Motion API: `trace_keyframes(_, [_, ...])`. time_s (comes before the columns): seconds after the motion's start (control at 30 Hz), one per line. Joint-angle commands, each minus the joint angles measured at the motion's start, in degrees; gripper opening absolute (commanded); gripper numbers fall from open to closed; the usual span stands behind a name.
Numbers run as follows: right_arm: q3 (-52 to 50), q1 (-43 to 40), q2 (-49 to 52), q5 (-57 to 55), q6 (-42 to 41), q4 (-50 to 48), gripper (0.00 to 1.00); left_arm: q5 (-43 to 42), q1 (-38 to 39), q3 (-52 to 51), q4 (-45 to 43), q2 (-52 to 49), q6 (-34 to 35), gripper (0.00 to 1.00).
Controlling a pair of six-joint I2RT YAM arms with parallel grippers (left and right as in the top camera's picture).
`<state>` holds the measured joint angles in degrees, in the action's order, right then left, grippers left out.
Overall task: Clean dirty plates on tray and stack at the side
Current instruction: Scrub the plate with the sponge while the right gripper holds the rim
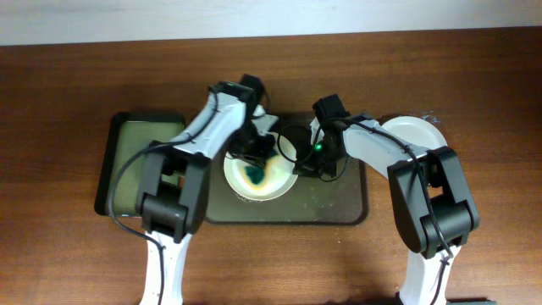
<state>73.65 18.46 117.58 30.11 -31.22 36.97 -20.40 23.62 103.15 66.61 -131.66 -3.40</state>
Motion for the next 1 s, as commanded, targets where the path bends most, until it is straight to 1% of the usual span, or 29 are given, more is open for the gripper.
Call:
trace_keyframes(0.0, [-2.5, -0.1, 2.8, -5.4, -0.1, 0.2, 0.04, -10.2, 7.3, -1.9, -2.7, -2.7, -4.7, 0.00])
trace_keyframes(0.03, [-2.5, -0.1, 2.8, -5.4, -0.1, 0.2, 0.04, -9.5, 8.1, -1.9, -3.9, -2.7, -3.5, 0.00])
trace_keyframes(0.07, [-2.5, -0.1, 2.8, -5.4, -0.1, 0.2, 0.04, -7.0, 8.6, -1.9, -5.6, -2.7, -0.9, 0.00])
trace_keyframes(0.13, [-2.5, -0.1, 2.8, -5.4, -0.1, 0.3, 0.04, 0.0, 8.8, -1.9, -9.5, -2.7, 6.4, 0.00])
trace_keyframes(0.17, [-2.5, -0.1, 2.8, -5.4, -0.1, 0.3, 0.04, 5.1, 8.0, -1.9, -12.8, -2.7, 10.6, 0.00])
trace_keyframes(0.27, [-2.5, -0.1, 2.8, -5.4, -0.1, 0.3, 0.04, 11.5, 6.1, -1.9, -17.0, -2.7, 15.5, 0.00])
trace_keyframes(0.3, [-2.5, -0.1, 2.8, -5.5, -0.1, 0.3, 0.04, 14.2, 4.9, -1.8, -19.7, -2.7, 18.2, 0.00])
trace_keyframes(0.4, [-2.5, -0.1, 2.8, -5.4, 0.3, 0.2, 0.04, 14.9, 1.1, -1.8, -27.5, -2.7, 23.1, 0.00])
trace_keyframes(0.47, [-2.5, -0.1, 2.8, -5.4, 0.3, 0.3, 0.04, 15.8, -1.6, -1.8, -29.9, -2.7, 24.9, 0.00])
trace_keyframes(0.53, [-2.6, -0.1, 2.8, -5.5, 0.3, 0.2, 0.04, 21.7, -3.2, -1.8, -27.9, -2.7, 25.3, 0.00])
trace_keyframes(0.57, [-2.6, -0.1, 2.8, -5.5, 0.3, 0.2, 0.04, 27.2, -3.7, -1.8, -25.7, -2.7, 27.3, 0.00])
trace_keyframes(0.63, [-2.6, -0.1, 2.8, -5.4, 0.3, 0.2, 0.04, 42.5, -4.4, -1.8, -17.7, -2.7, 33.7, 0.00])
trace_keyframes(0.67, [-2.6, -0.1, 2.8, -5.4, 0.3, 0.0, 0.04, 46.9, -4.4, -1.8, -14.3, -2.7, 35.7, 0.00])
trace_keyframes(0.77, [-2.6, -0.1, 2.8, -5.4, 0.3, 0.0, 0.04, 47.4, -4.1, -1.8, -8.5, -2.7, 35.6, 0.00])
trace_keyframes(0.87, [-2.6, -0.1, 2.8, -5.4, 0.3, 0.0, 0.04, 47.2, -2.8, -1.8, -2.6, -2.7, 32.0, 0.00])
trace_keyframes(0.93, [-2.6, -0.1, 2.8, -5.4, 0.3, 0.0, 0.04, 44.9, -1.6, -1.8, 0.2, -2.7, 24.5, 0.00])
trace_keyframes(0.97, [-2.6, -0.1, 2.8, -5.4, 0.3, 0.0, 0.04, 41.0, -1.0, -1.8, 1.0, -2.7, 19.5, 0.00])
